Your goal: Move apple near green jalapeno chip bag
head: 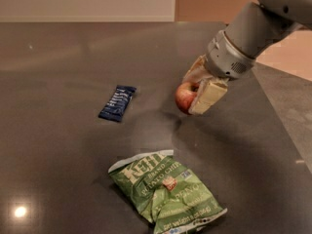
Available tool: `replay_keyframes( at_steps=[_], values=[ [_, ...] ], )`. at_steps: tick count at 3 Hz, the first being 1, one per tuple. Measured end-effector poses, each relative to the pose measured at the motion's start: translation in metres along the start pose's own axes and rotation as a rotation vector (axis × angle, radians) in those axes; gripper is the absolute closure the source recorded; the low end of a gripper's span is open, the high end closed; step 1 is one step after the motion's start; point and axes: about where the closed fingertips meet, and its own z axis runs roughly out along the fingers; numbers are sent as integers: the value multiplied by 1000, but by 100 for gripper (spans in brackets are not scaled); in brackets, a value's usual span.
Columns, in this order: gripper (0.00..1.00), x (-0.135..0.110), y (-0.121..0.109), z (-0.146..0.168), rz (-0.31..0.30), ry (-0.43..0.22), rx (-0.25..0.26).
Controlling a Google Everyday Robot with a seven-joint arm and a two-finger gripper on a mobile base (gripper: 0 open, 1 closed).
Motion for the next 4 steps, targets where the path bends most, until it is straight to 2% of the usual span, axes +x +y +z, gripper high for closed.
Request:
replay_keyframes(
  at_steps=[1, 2, 3, 4],
  values=[
    [100, -8, 41, 4, -60, 11, -50],
    [100, -6, 71, 9, -94, 25, -89],
    [82, 4, 86, 15, -88, 29, -116],
    [58, 10, 94, 23, -77, 16, -131]
  ],
)
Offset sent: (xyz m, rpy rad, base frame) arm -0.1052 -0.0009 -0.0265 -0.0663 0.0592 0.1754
